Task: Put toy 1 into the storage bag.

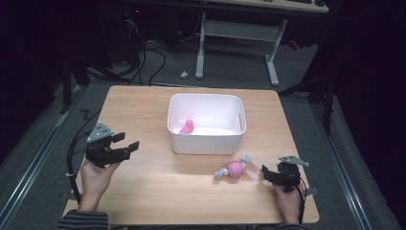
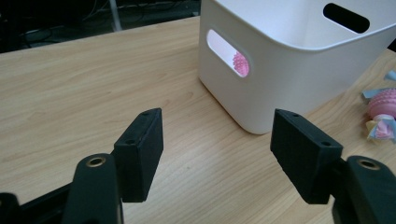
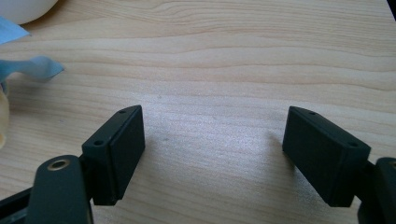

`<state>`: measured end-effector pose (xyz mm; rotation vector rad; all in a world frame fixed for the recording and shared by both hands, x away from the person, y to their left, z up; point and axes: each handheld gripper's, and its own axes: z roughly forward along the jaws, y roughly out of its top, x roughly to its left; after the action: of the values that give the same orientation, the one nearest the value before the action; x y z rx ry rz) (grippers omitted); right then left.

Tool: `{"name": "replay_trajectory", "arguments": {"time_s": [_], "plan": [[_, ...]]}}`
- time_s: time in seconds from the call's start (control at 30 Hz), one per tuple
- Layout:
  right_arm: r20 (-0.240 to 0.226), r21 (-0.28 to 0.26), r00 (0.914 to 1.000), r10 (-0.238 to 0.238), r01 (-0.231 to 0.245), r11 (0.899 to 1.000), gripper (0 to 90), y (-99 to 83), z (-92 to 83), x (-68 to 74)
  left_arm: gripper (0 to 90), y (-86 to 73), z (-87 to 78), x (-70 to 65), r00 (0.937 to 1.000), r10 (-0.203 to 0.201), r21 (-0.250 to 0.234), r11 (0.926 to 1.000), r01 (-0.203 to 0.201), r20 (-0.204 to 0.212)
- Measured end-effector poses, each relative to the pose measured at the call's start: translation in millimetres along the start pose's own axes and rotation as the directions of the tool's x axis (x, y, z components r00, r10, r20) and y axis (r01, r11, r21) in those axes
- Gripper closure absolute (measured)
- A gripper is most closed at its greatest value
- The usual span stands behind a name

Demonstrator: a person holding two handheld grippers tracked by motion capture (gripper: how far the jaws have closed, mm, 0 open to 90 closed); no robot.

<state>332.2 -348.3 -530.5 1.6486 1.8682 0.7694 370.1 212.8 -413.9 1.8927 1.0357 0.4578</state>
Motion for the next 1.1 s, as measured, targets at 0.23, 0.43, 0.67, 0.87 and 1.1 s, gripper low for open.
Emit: {"name": "replay_trajectory", "arguments": {"time_s": [0.23, 0.43, 0.67, 0.87, 1.1], "plan": [[0.0, -0.001, 1.0, -0.001, 0.001, 1.0, 21.1, 0.0, 0.0, -0.1, 35.0, -12.0, 5.6, 0.1, 0.9999, -0.015, 0.018, 0.9997, 0.015, -0.002], [0.001, 0.001, 1.0, 0.003, -0.003, 1.0, 21.1, 0.0, -0.1, 0.2, 35.0, -21.0, 10.4, -0.7, 0.9996, -0.027, 0.028, 0.9992, 0.027, 0.0], [0.001, 0.001, 1.0, 0.003, -0.003, 1.0, 21.2, 0.0, -0.1, 0.2, 34.9, -34.0, 15.4, -0.7, 0.9982, -0.059, 0.032, 0.9978, 0.059, 0.009], [0.001, 0.001, 1.0, 0.003, -0.003, 1.0, 21.2, -0.1, -0.1, 0.3, 34.6, -45.3, 21.2, -0.1, 0.997, -0.077, 0.05, 0.9958, 0.077, 0.003], [0.001, 0.0, 1.0, 0.002, -0.002, 1.0, 21.2, -0.1, -0.1, 0.2, 34.4, -64.3, 34.3, 0.1, 0.9952, -0.096, 0.075, 0.9924, 0.097, -0.016]]}}
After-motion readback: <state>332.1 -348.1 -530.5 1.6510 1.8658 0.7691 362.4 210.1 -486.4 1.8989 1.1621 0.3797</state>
